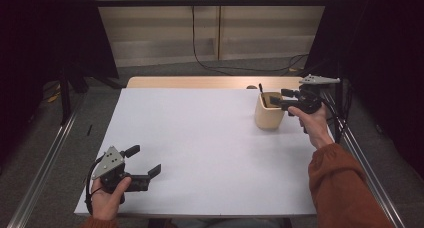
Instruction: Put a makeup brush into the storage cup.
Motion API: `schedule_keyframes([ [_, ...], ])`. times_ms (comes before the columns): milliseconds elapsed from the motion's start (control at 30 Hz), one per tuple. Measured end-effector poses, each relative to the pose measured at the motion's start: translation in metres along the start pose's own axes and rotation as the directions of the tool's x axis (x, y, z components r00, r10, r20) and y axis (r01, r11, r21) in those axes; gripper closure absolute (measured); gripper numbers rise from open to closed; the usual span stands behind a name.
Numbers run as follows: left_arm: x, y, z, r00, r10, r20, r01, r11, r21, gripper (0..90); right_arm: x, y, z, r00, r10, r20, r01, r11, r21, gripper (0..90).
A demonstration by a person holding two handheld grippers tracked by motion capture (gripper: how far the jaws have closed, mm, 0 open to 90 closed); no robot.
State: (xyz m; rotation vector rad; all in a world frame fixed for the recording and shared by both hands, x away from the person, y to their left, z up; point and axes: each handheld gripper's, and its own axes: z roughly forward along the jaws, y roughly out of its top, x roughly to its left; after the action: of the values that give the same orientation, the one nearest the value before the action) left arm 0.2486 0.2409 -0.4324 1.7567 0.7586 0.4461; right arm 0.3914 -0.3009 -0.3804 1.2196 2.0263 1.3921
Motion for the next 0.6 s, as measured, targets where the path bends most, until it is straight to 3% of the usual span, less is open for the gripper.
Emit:
schedule_keyframes([
  [100,0.000,0.000,-0.001,1.0000,0.000,-0.003,0.000,1.0000,-0.004,2.7,0.002,-0.001,-0.001,1.0000,-0.007,-0.007,0.006,1.000,-0.017,16.0],
  [300,0.000,0.000,0.000,1.0000,0.007,0.000,-0.007,1.0000,0.001,2.6,0.005,-0.003,-0.005,0.9996,-0.027,-0.010,0.027,0.999,-0.026,2.9],
  [600,-0.003,0.000,-0.004,1.0000,0.007,-0.004,-0.007,0.9999,-0.007,2.6,0.012,-0.003,-0.011,0.9996,-0.026,-0.004,0.026,0.999,-0.041,3.2],
])
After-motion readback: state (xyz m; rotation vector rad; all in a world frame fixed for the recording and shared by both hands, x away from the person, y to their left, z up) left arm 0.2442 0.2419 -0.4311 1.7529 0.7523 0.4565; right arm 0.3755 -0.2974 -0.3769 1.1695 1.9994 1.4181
